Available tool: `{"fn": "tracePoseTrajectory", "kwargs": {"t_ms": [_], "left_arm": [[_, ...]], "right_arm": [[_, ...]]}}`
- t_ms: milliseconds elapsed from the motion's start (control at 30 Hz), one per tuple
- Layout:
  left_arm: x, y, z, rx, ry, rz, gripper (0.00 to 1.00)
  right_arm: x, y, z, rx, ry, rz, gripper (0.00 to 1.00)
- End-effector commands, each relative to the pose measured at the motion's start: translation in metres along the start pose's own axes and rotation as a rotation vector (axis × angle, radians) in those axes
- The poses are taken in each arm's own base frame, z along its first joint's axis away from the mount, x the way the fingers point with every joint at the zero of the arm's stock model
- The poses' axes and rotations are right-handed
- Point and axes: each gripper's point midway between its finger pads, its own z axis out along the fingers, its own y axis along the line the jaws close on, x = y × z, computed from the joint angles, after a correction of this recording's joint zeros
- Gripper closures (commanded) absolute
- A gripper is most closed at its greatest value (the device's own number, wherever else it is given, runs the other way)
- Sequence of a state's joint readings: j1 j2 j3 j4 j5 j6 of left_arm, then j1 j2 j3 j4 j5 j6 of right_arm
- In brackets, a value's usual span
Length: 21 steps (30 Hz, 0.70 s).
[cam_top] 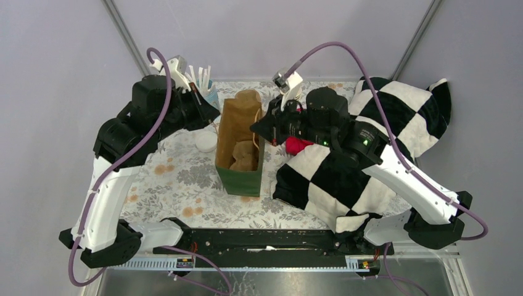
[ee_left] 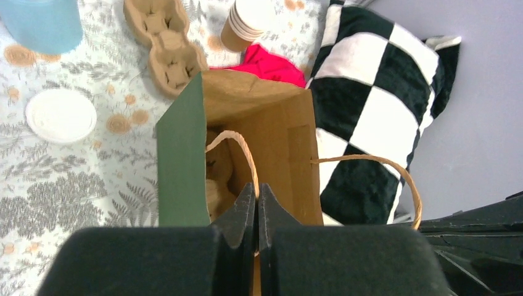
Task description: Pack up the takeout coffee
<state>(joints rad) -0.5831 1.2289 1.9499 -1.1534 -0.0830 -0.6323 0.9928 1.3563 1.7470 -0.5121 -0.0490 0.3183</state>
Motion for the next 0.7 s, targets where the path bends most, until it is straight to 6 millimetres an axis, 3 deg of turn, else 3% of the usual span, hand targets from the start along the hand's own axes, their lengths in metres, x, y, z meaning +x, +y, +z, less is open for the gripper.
{"fn": "tracePoseTrajectory", "kwargs": {"t_ms": [0,200,367,500,667], "left_arm": [[0.010,-0.008,0.006,0.088,-0.006,0.003,1.00],[0.012,-0.028,0.026,0.257,-0.064,0.113,1.00],[0.024,-0.029,0.033,0.327,-0.084,0.219,1.00],[0.028,-0.028,0.012,0.414,-0.188,0.290,1.00],[0.036,-0.009,0.002,0.377,-0.240,0.366,1.00]], "right_arm": [[0.028,0.006,0.006,-0.131,0.000,-0.183,1.00],[0.047,0.002,0.033,-0.220,0.018,-0.466,1.00],[0.062,0.016,0.045,-0.347,0.001,-0.513,1.00],[0.076,0.019,0.047,-0.400,0.007,-0.595,1.00],[0.069,0.022,0.054,-0.388,-0.037,-0.664,1.00]]}}
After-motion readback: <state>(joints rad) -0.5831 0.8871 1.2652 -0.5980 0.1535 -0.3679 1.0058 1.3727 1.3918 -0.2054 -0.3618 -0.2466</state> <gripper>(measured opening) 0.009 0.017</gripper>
